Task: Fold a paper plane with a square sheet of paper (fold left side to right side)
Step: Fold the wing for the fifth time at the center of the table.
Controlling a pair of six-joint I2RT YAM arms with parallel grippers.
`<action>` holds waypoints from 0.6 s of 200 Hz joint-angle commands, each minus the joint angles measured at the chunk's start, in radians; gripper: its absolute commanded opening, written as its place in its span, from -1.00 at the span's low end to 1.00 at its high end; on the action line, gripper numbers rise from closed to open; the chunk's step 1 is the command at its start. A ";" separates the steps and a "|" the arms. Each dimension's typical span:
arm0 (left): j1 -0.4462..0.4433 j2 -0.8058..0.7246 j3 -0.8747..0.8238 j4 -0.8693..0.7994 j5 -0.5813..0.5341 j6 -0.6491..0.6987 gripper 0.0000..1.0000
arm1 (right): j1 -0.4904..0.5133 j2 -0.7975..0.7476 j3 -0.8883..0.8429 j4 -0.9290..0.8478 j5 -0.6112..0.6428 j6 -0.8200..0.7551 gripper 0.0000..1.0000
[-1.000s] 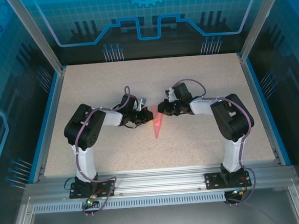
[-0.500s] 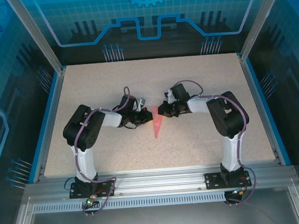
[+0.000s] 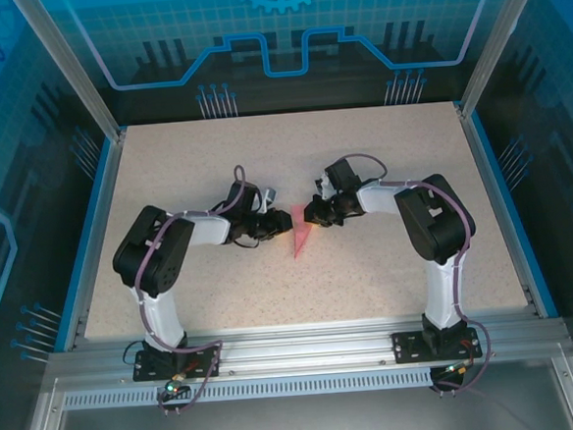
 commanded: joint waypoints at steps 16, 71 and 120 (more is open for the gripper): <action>0.006 -0.137 -0.004 -0.151 -0.018 0.058 -0.30 | -0.003 0.048 -0.014 -0.104 0.065 -0.015 -0.75; -0.062 -0.147 0.053 -0.238 0.145 0.036 -0.47 | -0.002 0.059 -0.013 -0.096 0.056 -0.015 -0.75; -0.103 -0.066 0.080 -0.203 0.150 -0.012 -0.54 | 0.002 0.063 -0.011 -0.098 0.052 -0.018 -0.75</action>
